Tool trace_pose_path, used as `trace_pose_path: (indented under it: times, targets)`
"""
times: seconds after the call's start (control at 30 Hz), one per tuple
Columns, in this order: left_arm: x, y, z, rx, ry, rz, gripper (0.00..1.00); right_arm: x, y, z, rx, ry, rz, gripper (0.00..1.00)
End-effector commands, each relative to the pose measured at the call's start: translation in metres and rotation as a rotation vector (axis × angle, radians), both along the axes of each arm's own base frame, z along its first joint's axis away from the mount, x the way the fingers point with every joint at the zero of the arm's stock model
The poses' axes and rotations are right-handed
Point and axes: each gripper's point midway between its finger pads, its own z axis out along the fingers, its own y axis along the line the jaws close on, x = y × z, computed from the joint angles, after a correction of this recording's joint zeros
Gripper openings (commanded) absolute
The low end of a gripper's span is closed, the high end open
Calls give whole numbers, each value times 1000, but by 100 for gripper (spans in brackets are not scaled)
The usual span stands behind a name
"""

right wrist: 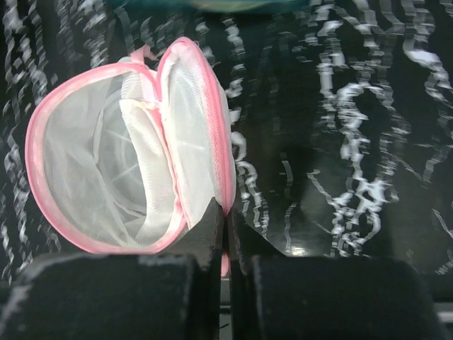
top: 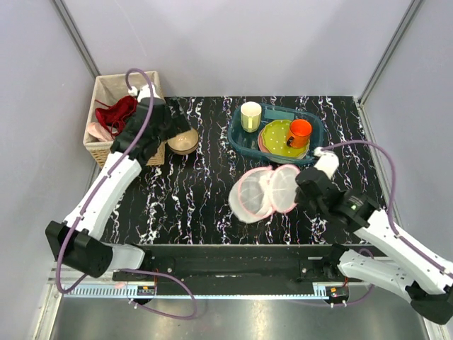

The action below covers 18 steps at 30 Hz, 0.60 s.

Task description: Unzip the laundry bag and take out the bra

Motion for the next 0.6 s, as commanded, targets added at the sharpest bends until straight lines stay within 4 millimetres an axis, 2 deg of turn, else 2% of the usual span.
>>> trace_pose_path:
  times: [0.0,0.03,0.07,0.1,0.13,0.17,0.23,0.27,0.33,0.37,0.4,0.47,0.53,0.57]
  targets:
    - [-24,-13,3,-36,-49,-34,99,-2,-71,13,-70,-49,-274,45]
    - [-35,-13,8,-44,-61,-48,99,-5,-79,10,-81,-44,-296,75]
    - [-43,-19,-1,-43,-42,-74,99,-5,-81,14,-60,-54,-313,93]
    - [-50,-22,0,-50,-43,-99,99,-5,-80,18,-45,-62,-315,100]
    - [-59,-23,3,-54,-53,-116,99,-4,-80,19,-43,-64,-322,100]
    - [-68,-26,-8,-47,-31,-134,99,-3,-79,20,-41,-62,-326,100]
    - [-86,-25,-10,-59,-42,-158,99,1,-75,25,-31,-72,-318,100]
    - [-94,-25,-27,-53,-10,-167,99,4,-72,24,-54,-65,-302,100]
    - [-107,-26,-38,-67,-1,-194,99,13,-60,24,-54,-58,-275,100]
    - [-115,-26,-36,-75,-16,-214,99,15,-57,23,-60,-53,-265,100]
    - [-122,-25,-50,-67,8,-226,99,18,-53,22,-61,-48,-253,100]
    - [-136,-22,-57,-64,13,-244,99,26,-42,17,-62,-29,-235,100]
    - [-148,-20,-78,-62,51,-259,99,30,-34,9,-67,-8,-224,100]
    - [-153,-19,-82,-70,54,-267,99,31,-32,7,-77,-2,-211,100]
